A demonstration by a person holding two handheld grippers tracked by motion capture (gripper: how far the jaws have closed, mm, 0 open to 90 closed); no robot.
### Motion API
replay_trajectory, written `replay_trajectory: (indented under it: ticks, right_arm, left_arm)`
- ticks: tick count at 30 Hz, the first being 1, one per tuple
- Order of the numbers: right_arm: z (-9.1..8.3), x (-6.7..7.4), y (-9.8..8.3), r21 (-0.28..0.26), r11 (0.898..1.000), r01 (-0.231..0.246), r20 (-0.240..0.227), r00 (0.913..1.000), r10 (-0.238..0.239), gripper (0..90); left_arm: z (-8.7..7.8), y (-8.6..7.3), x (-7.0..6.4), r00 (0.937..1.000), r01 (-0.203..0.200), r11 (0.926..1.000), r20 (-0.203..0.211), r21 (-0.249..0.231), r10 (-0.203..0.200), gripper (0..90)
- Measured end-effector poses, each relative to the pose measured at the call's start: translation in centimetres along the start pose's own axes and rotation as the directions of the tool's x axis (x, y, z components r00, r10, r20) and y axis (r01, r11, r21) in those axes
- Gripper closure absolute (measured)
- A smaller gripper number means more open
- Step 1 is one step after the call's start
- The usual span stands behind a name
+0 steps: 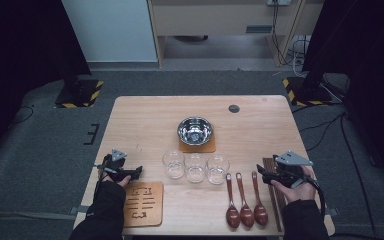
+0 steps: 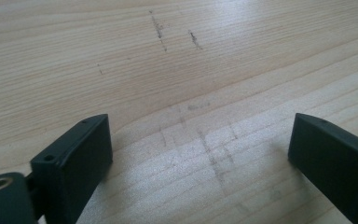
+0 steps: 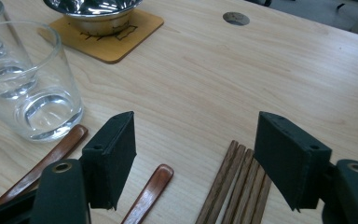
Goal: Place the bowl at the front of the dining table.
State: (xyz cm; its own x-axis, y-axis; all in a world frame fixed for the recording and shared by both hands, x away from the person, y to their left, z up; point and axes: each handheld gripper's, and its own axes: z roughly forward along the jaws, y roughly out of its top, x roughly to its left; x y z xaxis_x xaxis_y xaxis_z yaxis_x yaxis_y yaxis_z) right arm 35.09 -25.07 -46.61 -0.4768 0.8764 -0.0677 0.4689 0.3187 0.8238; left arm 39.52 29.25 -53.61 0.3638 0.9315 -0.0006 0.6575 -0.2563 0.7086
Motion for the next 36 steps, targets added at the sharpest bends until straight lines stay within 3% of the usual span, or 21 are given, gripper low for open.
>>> replay_trajectory:
  ticks: [7,24,36]
  right_arm:
    - [-0.1,0.7,-0.5,0.039,0.999,0.009,-0.024,0.9997,-0.008,34.8]
    - [0.1,2.1,-2.4,0.137,0.991,0.010,-0.064,0.9979,-0.001,40.4]
    - [0.0,2.3,-2.7,0.144,0.990,0.013,-0.068,0.9977,-0.003,40.4]
  left_arm:
    - [0.1,0.0,0.0,0.9999,0.010,0.9998,-0.008,0.015,-0.010,0.0]
    - [0.1,0.0,0.0,0.9999,0.009,0.9998,-0.008,0.016,-0.009,0.0]
    - [0.1,0.0,0.0,0.9999,0.009,0.9998,-0.009,0.016,-0.009,0.0]
